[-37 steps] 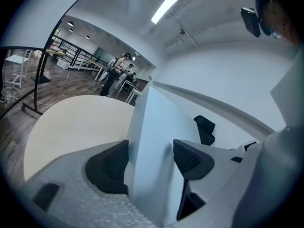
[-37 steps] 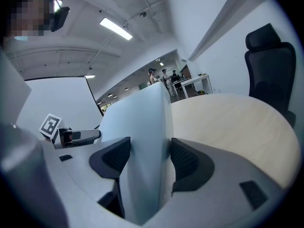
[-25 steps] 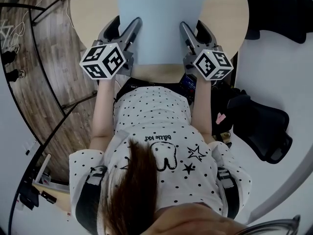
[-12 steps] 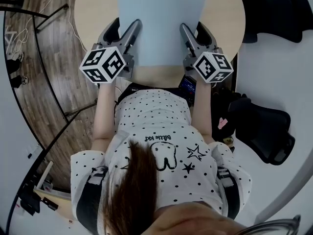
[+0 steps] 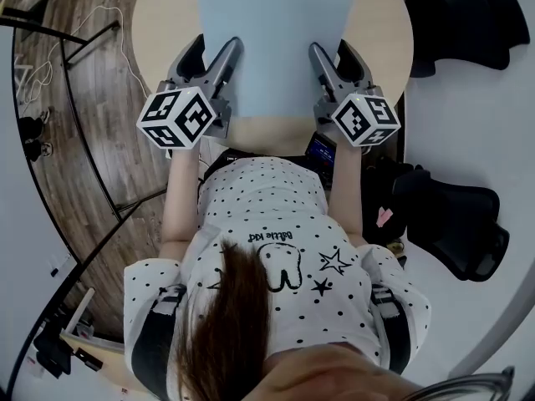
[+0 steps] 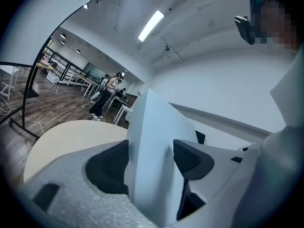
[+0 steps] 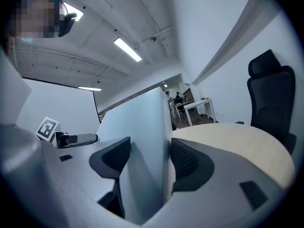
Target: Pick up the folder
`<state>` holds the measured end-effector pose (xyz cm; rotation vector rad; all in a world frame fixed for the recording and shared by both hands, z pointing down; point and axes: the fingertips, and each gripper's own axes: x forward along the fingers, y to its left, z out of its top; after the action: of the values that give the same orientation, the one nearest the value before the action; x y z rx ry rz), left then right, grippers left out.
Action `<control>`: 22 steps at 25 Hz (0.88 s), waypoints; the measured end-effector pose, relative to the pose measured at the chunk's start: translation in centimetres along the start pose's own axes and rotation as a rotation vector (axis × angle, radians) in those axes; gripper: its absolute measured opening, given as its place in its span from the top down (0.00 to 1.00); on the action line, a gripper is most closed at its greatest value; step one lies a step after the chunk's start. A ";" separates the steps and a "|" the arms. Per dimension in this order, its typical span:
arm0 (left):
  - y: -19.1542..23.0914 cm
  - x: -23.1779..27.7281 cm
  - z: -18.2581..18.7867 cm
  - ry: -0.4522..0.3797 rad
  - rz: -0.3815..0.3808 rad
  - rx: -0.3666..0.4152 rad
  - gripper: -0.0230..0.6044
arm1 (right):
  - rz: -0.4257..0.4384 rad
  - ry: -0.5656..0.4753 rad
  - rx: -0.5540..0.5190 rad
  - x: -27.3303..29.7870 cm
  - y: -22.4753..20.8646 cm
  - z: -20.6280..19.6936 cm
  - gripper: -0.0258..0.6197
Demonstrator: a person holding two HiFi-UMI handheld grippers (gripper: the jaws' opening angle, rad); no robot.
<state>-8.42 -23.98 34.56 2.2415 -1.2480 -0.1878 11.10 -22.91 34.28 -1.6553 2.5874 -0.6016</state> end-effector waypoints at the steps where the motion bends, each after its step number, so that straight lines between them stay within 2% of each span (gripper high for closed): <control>1: -0.3 0.0 0.3 -0.005 -0.005 0.004 0.50 | 0.000 -0.009 -0.001 -0.2 0.1 0.3 0.56; 22: -2.4 -0.7 3.8 -0.082 -0.050 0.036 0.50 | 0.000 -0.106 -0.069 -1.1 1.9 5.0 0.55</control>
<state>-8.48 -23.94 29.95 2.3183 -1.2469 -0.2807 11.03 -22.81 28.83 -1.6583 2.5604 -0.4161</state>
